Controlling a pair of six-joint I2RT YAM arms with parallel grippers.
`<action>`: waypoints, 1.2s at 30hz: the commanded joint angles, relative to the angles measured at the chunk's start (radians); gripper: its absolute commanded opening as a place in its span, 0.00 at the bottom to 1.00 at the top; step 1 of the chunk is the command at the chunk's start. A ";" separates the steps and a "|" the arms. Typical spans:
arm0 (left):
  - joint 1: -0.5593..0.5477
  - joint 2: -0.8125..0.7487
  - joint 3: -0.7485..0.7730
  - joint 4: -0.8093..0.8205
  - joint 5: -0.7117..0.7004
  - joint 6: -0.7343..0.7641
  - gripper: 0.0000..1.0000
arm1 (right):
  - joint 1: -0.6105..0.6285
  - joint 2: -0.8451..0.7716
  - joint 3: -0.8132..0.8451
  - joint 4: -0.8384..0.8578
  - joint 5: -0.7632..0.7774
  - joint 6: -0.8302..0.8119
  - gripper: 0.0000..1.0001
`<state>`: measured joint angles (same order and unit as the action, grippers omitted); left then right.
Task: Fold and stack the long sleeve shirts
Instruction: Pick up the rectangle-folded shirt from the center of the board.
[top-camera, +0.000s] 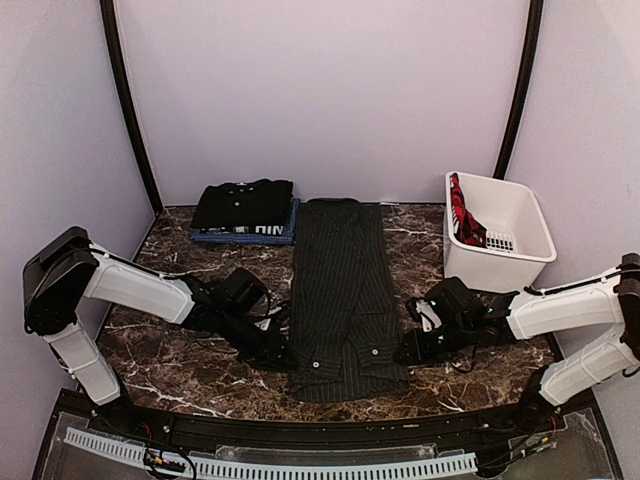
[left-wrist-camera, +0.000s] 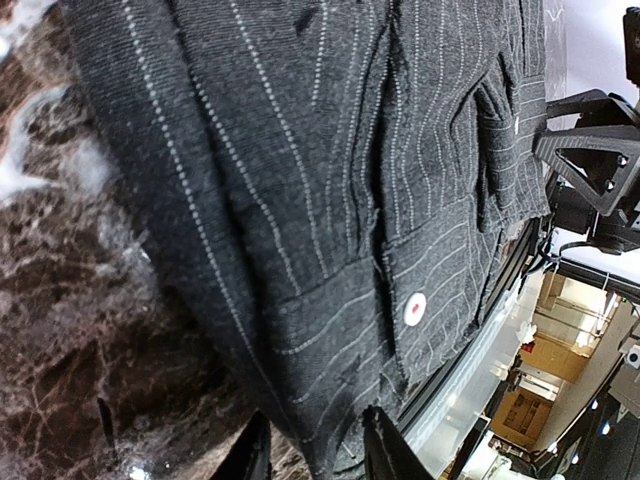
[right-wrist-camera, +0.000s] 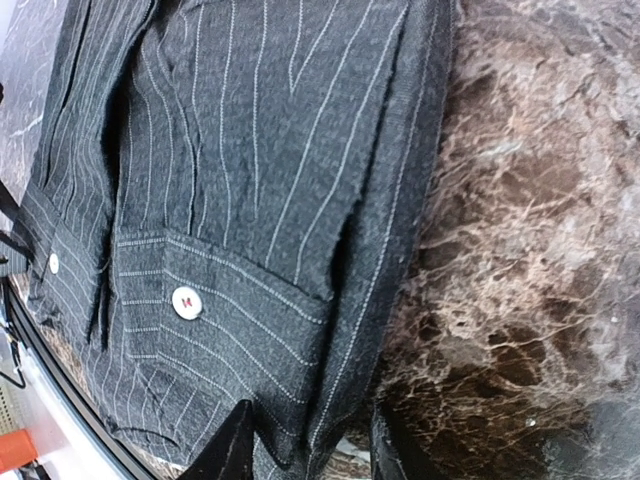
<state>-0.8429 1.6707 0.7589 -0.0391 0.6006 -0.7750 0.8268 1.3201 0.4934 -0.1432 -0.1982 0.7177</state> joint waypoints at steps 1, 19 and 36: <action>-0.005 0.013 0.022 0.009 0.035 -0.009 0.30 | 0.005 0.001 -0.028 0.037 -0.024 0.022 0.34; -0.005 -0.027 0.011 0.029 0.137 -0.042 0.00 | 0.013 -0.072 -0.057 0.093 -0.103 0.094 0.00; 0.093 -0.131 -0.042 0.284 0.258 -0.303 0.00 | -0.013 -0.083 0.100 0.100 -0.021 0.125 0.00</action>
<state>-0.7994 1.5826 0.7490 0.0772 0.7849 -0.9291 0.8318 1.2053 0.5365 -0.1028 -0.2459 0.8330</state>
